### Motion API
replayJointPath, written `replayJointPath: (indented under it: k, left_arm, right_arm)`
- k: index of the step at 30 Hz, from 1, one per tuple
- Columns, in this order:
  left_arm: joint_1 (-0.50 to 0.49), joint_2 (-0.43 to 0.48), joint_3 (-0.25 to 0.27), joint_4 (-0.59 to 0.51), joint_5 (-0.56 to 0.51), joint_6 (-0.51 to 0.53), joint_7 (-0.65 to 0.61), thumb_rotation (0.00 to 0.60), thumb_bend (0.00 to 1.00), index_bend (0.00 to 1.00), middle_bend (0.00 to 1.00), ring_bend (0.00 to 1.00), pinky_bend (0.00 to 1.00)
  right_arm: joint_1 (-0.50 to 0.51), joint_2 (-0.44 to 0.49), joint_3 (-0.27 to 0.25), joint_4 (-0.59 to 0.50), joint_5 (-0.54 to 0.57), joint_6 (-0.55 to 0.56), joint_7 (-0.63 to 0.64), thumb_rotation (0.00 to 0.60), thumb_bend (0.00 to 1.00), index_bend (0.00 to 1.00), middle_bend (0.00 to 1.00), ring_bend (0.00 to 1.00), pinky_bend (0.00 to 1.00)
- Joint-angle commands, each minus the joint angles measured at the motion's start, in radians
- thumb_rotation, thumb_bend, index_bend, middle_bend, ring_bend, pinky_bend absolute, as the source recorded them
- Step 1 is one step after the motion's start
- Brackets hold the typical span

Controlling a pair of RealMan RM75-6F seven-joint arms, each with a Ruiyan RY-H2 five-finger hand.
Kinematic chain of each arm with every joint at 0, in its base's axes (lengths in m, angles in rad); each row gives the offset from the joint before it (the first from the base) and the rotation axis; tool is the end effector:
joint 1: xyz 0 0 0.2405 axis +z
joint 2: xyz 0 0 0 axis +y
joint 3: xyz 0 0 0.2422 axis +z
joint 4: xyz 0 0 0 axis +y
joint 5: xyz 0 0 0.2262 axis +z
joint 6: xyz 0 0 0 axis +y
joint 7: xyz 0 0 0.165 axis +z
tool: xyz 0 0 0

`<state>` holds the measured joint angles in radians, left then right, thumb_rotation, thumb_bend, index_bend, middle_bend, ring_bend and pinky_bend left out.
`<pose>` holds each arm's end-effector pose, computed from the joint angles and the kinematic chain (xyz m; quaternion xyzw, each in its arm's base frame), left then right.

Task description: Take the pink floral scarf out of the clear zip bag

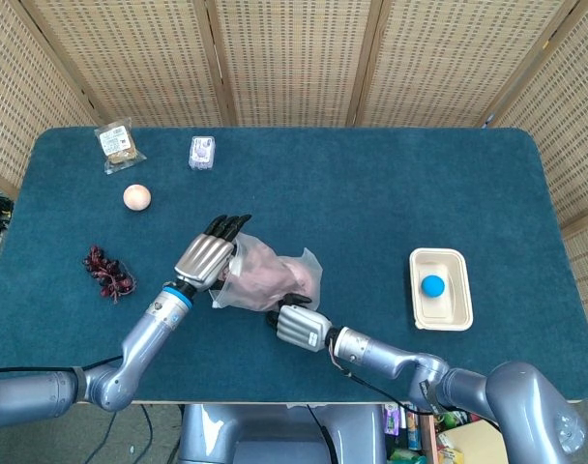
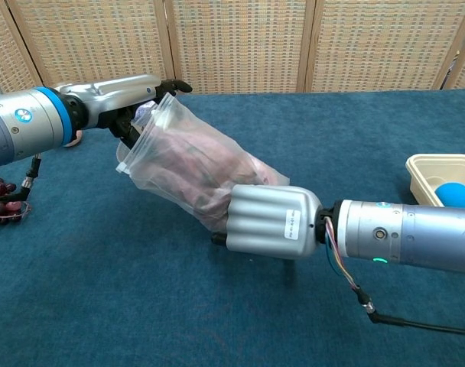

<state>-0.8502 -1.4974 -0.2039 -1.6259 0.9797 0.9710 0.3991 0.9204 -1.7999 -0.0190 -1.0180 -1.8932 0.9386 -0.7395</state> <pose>-0.0795 0.3575 -0.0301 -0.7448 -0.3846 -0.3914 0.3796 -0.0847 -0.3104 -0.1371 0.8734 0.2549 0.2714 0.3139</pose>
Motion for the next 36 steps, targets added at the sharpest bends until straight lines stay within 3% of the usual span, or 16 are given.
replayJointPath:
  k: [1,11,18,23,28,36]
  left_arm:
    - [0.000,0.001,0.001,-0.001,0.001,0.000,-0.001,0.600,0.58,0.70,0.00,0.00,0.00]
    - [0.002,0.012,0.003,-0.004,0.002,0.009,-0.003,0.600,0.58,0.70,0.00,0.00,0.00]
    - [0.005,0.014,0.006,-0.004,0.001,0.005,-0.018,0.600,0.58,0.70,0.00,0.00,0.00]
    - [0.005,0.015,0.006,-0.001,0.003,0.002,-0.026,0.600,0.58,0.70,0.00,0.00,0.00]
    - [0.006,0.017,0.006,0.003,0.003,0.001,-0.032,0.600,0.58,0.70,0.00,0.00,0.00]
    - [0.010,0.023,0.008,0.009,0.006,-0.001,-0.045,0.600,0.58,0.70,0.00,0.00,0.00]
  right_arm:
    - [-0.001,-0.002,-0.004,0.005,0.001,0.004,0.002,0.600,0.14,0.34,0.71,0.62,0.76]
    - [-0.003,-0.005,-0.014,0.020,0.007,0.024,0.020,0.600,0.33,0.42,0.72,0.62,0.76]
    - [-0.002,-0.012,-0.022,0.031,0.012,0.025,0.028,0.600,0.42,0.43,0.73,0.63,0.76]
    - [0.001,-0.022,-0.024,0.041,0.015,0.026,0.034,0.600,0.53,0.44,0.73,0.63,0.76]
    - [0.002,-0.028,-0.024,0.049,0.020,0.029,0.039,0.600,0.54,0.46,0.73,0.63,0.76]
    - [-0.002,-0.034,-0.032,0.064,0.021,0.044,0.051,0.600,0.54,0.63,0.75,0.65,0.78]
